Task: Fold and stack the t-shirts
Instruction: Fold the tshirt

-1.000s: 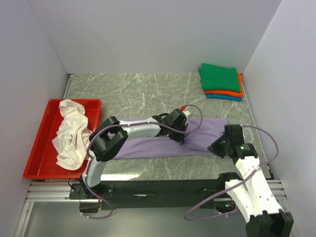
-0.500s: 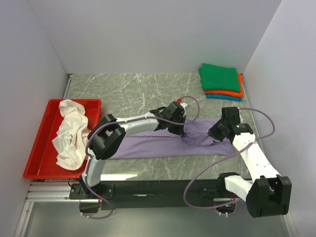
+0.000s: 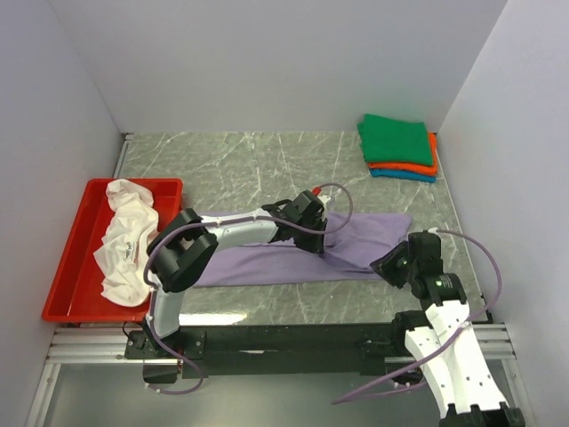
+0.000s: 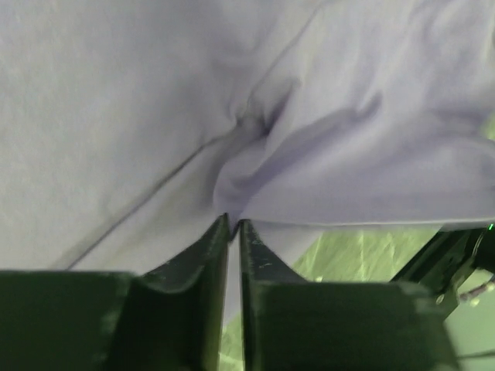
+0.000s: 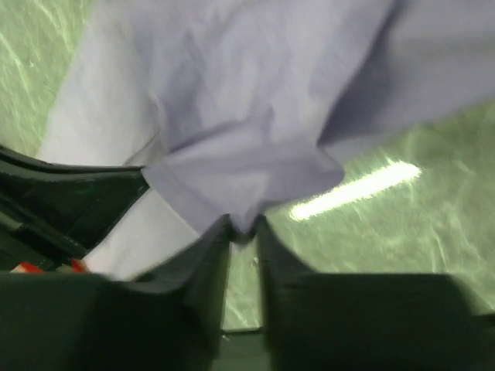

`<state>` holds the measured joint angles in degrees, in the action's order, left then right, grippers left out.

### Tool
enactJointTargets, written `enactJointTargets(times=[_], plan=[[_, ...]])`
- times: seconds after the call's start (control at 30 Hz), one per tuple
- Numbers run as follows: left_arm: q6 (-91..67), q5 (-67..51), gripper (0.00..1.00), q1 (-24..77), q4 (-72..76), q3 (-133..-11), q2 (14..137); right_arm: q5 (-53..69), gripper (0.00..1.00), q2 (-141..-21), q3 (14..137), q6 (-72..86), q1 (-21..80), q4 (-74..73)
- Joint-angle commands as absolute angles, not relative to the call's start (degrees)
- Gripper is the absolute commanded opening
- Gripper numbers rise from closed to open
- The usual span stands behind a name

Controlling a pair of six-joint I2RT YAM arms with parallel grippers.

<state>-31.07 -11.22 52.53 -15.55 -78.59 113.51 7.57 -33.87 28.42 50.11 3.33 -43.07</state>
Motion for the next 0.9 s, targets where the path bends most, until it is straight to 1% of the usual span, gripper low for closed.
enactJointTargets(times=[0.0,0.07,0.1,0.23,0.27,0.43,0.63,0.87], plan=[[-29.62,-12.74,0.20,52.73,-13.45,-76.56,108.29,8.53,0.35,-30.07,28.91,49.75,2.90,-47.88],[-29.88,-12.92,0.27,52.73,-12.66,-74.81,107.06,5.82,0.46,-29.01,30.23,49.13,2.99,-49.65],[-30.06,-13.53,0.30,52.73,-11.96,-74.10,106.62,5.10,0.49,-28.83,30.41,49.04,2.99,-50.27],[-30.85,-14.59,0.41,52.65,-10.37,-71.64,104.94,3.69,0.50,-29.62,29.97,48.95,2.99,-51.24],[-31.20,-14.15,0.45,52.73,-10.11,-71.46,104.94,3.60,0.50,-29.97,29.62,49.39,2.99,-51.33],[-34.27,-13.36,0.47,52.65,-8.44,-69.88,105.38,1.32,0.50,-29.53,28.39,51.85,2.99,-52.38],[-34.63,-12.92,0.46,52.73,-6.94,-71.45,108.10,0.96,0.50,-27.42,24.79,53.35,2.99,-52.21],[-34.72,-14.06,0.42,52.65,-6.33,-72.60,111.27,2.46,0.48,-28.56,17.94,55.63,3.08,-47.73]])
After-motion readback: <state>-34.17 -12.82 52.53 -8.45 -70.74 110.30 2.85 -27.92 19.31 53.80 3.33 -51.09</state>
